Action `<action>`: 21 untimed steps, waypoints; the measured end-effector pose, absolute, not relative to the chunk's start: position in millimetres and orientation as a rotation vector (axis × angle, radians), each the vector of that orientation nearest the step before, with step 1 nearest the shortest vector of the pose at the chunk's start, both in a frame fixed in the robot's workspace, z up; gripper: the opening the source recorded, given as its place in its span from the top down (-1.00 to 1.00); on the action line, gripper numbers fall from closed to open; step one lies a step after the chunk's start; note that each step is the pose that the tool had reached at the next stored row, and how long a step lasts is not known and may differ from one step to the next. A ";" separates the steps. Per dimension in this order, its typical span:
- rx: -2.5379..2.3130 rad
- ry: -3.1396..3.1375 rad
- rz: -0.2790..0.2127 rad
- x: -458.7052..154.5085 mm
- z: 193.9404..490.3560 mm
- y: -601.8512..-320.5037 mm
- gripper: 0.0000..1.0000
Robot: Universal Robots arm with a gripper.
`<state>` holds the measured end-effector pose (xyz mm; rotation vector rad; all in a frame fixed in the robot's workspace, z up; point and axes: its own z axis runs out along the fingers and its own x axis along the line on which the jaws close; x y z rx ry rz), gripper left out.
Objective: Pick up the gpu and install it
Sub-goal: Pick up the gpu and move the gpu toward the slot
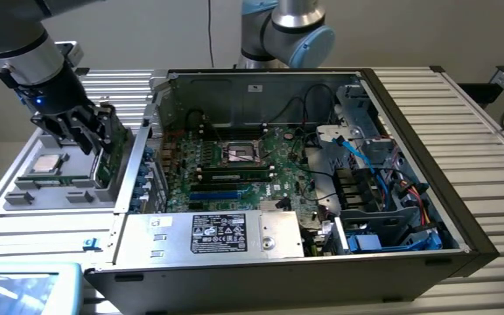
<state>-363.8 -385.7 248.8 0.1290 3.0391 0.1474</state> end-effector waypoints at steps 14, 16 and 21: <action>0.128 3.035 0.148 -360.3 230.7 -382.0 0.01; 0.128 3.035 0.148 -360.2 228.8 -381.8 0.01; 0.129 3.035 0.148 -359.8 226.9 -380.9 0.01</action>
